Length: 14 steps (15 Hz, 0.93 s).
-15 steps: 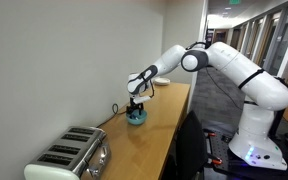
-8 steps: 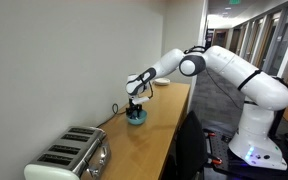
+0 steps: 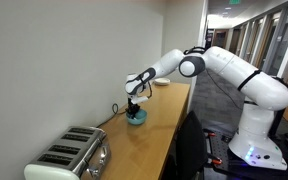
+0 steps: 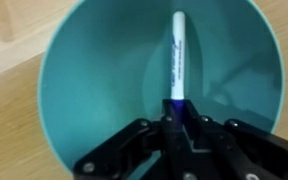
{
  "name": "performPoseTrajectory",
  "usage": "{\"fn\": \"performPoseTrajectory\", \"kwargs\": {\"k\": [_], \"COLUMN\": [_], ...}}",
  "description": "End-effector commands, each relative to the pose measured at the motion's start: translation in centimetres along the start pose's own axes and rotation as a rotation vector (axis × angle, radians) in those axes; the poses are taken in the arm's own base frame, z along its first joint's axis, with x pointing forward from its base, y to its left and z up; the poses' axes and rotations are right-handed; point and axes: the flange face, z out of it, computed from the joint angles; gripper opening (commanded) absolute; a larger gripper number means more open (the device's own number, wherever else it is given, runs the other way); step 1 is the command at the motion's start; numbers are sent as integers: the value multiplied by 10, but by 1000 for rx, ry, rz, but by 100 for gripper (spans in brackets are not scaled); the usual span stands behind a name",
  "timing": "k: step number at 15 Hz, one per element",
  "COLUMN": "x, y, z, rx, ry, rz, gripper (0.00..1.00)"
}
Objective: Take the blue pen out of the blue bowl and put it on the table
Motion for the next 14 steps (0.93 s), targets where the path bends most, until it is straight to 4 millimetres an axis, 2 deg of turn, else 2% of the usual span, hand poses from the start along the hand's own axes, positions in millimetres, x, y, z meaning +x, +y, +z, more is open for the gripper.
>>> {"fn": "performPoseTrajectory", "kwargs": {"k": [1, 7, 14], "x": [2, 1, -14], "y": [-3, -2, 4], "z": [-5, -26, -71], "rx": [-2, -15, -40], "ry": [-7, 31, 48], "rz": [9, 4, -52], "gripper": [1, 4, 4]}}
